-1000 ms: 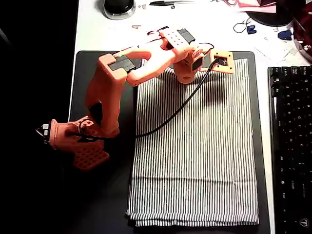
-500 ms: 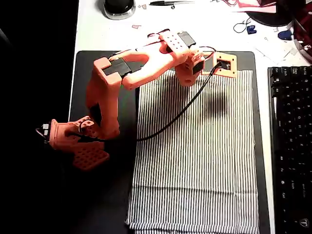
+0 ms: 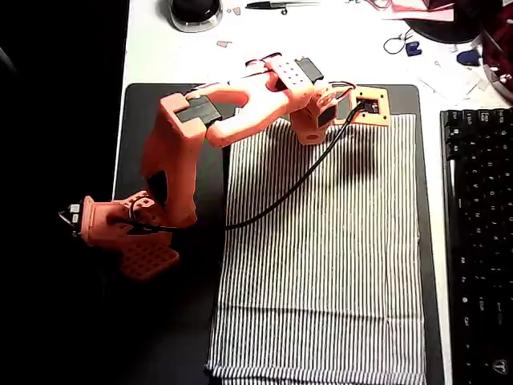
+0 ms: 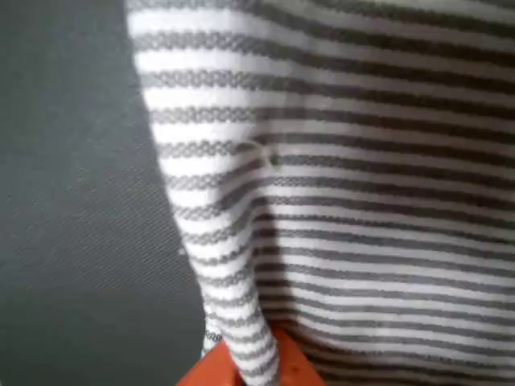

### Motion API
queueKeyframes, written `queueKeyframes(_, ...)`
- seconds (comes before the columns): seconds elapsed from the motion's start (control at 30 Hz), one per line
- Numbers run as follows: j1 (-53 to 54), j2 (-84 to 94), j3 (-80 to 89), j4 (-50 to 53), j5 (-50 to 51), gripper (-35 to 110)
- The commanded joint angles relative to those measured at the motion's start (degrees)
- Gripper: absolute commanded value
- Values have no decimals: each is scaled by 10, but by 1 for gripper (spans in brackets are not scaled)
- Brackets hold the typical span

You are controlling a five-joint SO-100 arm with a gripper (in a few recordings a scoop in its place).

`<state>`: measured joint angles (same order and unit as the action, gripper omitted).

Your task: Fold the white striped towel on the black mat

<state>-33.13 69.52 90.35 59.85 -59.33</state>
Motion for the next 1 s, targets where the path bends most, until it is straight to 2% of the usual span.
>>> queueKeyframes(0.0,18,18,-2,8,-6,0)
queueKeyframes(0.23,-2,40,-77,71,15,0)
queueKeyframes(0.47,44,111,-139,191,-14,0)
queueKeyframes(0.7,136,187,-145,280,-92,0)
queueKeyframes(0.97,276,227,-62,271,-194,0)
